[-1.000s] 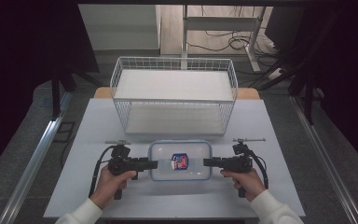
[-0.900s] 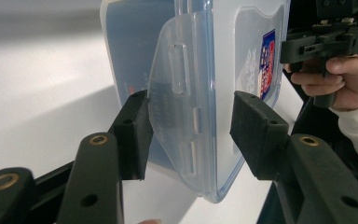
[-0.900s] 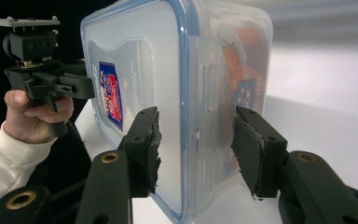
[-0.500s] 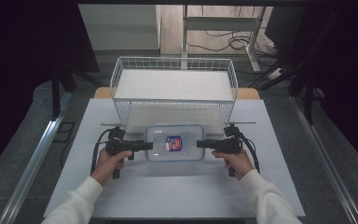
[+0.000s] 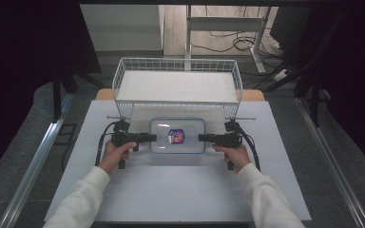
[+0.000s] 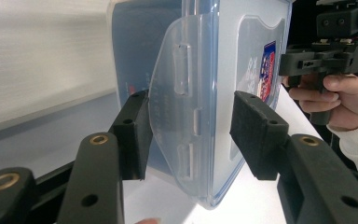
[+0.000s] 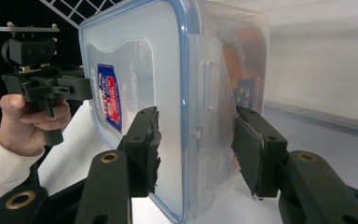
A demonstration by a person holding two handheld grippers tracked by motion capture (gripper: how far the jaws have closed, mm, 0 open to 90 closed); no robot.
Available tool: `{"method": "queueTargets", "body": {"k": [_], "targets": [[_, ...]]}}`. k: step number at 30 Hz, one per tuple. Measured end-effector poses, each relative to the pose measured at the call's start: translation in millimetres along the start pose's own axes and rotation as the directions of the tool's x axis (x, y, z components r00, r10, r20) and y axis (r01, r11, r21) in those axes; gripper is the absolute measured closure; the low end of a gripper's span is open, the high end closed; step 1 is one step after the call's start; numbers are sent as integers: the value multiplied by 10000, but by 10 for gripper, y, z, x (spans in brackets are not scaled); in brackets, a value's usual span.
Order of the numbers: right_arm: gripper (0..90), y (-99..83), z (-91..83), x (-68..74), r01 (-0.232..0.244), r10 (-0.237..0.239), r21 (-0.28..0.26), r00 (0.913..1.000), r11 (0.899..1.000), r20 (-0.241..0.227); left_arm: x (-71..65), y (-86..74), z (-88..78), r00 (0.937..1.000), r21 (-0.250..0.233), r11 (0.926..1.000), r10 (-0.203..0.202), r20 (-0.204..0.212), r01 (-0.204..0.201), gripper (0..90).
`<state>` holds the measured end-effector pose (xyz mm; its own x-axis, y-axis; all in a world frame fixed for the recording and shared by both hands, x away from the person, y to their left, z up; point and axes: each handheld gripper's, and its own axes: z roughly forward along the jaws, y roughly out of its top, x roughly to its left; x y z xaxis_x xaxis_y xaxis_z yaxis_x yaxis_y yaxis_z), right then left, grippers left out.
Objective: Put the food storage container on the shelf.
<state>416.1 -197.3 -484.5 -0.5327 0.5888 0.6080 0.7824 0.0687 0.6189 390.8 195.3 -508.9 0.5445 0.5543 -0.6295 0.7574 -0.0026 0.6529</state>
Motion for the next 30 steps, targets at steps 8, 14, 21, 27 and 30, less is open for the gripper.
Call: {"method": "queueTargets", "body": {"k": [8, 14, 21, 27, 30], "targets": [[519, -6, 37, -73, -151, 151, 24, 9998, 9999, 100, 57, -18, 60, 9995, 111, 9994, -320, -59, 321, 498], [520, -4, 60, -119, -529, 530, -57, 9986, 9986, 96, 97, -7, 76, 9979, 14, 9979, -641, 9, 641, 497], [516, 18, 87, -170, -1498, 1499, -207, 9887, 9885, 0, 159, 29, 111, 9910, -167, 9909, -1335, 115, 1337, 493], [512, 25, 114, -199, -2058, 2061, -479, 9785, 9774, -3, 182, 31, 138, 9819, -400, 9811, -1887, 166, 1893, 486], [510, 26, 123, -198, -2325, 2331, -572, 9725, 9709, 37, 198, 33, 144, 9795, -445, 9785, -2005, 195, 2012, 482]]}}
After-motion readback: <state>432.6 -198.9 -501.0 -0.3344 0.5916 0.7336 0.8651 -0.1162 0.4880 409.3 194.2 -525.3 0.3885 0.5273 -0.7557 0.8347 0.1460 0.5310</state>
